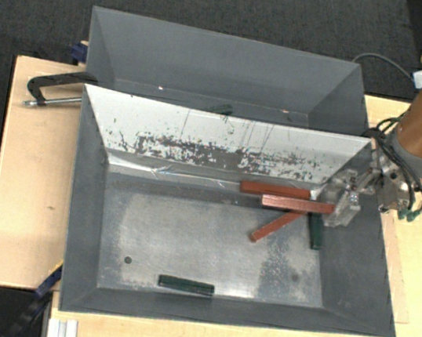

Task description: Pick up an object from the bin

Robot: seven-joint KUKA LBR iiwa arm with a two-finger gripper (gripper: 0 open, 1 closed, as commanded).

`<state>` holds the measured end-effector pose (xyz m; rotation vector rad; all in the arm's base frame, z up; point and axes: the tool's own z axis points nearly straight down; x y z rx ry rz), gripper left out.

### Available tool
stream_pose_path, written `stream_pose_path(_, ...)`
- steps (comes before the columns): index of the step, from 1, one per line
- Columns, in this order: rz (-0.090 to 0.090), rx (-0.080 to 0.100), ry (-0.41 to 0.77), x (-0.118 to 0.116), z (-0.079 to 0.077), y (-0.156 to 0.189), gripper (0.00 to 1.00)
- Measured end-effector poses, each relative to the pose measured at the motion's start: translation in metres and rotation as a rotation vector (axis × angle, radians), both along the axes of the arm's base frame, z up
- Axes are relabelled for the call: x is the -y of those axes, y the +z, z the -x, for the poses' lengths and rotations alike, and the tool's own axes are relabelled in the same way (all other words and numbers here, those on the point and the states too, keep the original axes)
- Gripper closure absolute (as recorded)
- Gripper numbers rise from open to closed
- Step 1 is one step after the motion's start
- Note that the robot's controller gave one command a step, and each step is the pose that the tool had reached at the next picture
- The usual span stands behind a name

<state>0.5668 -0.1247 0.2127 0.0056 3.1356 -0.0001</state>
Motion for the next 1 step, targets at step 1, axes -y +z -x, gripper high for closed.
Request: stream_pose_path(1, 0.000, 0.000, 0.000, 0.0000, 0.0001, -0.0001, 1.00)
